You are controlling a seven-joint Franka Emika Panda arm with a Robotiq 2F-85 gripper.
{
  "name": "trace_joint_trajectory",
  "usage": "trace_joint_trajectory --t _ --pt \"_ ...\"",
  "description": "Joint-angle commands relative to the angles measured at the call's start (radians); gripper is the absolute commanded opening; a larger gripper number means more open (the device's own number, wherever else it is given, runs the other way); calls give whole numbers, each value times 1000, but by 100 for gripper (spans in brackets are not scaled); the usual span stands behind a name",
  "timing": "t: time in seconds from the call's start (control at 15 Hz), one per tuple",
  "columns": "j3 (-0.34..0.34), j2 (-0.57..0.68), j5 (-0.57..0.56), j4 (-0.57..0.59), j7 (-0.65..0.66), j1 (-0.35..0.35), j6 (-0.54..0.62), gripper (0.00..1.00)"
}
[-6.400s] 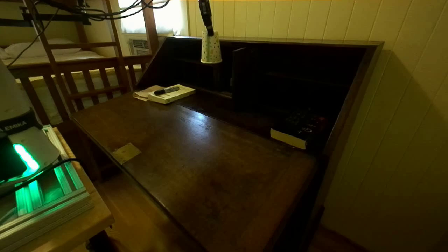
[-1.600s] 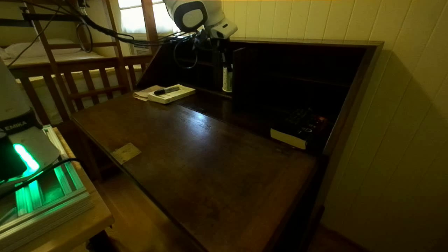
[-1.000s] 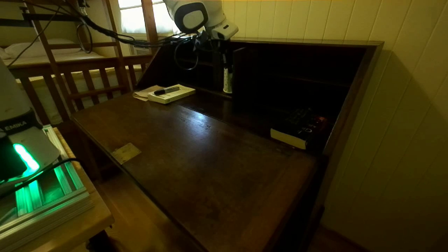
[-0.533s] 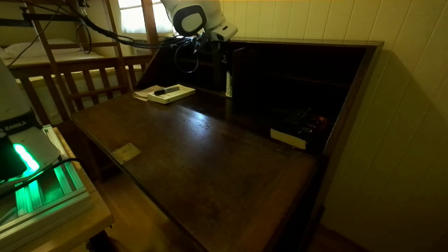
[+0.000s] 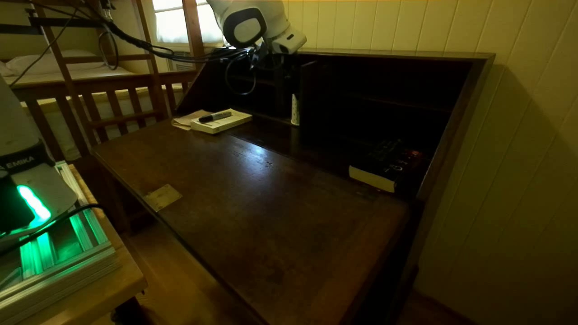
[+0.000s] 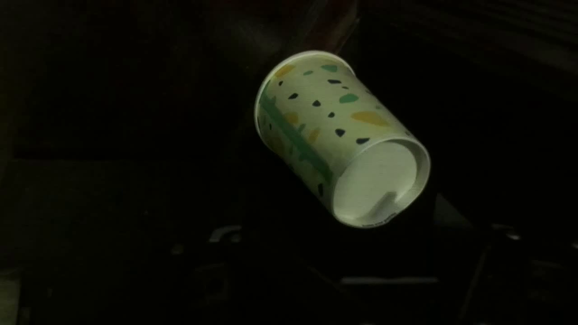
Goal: Open the small door completely, then place the cup inside, and then close the door
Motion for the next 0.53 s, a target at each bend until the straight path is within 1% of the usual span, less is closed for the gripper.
trace_joint_trajectory --t 0.0,0.13,0.2,0.27,0.33,0.47 --pt "23 -41 50 -22 -10 -14 4 100" --pt "33 -52 62 -30 -18 -22 5 100" --pt "52 -59 70 -35 -25 -39 11 100" --pt "65 -68 85 -40 -30 -49 7 91" --pt "75 -78 94 -48 -34 -58 7 74" --pt "96 -95 109 -58 -44 -76 0 60"
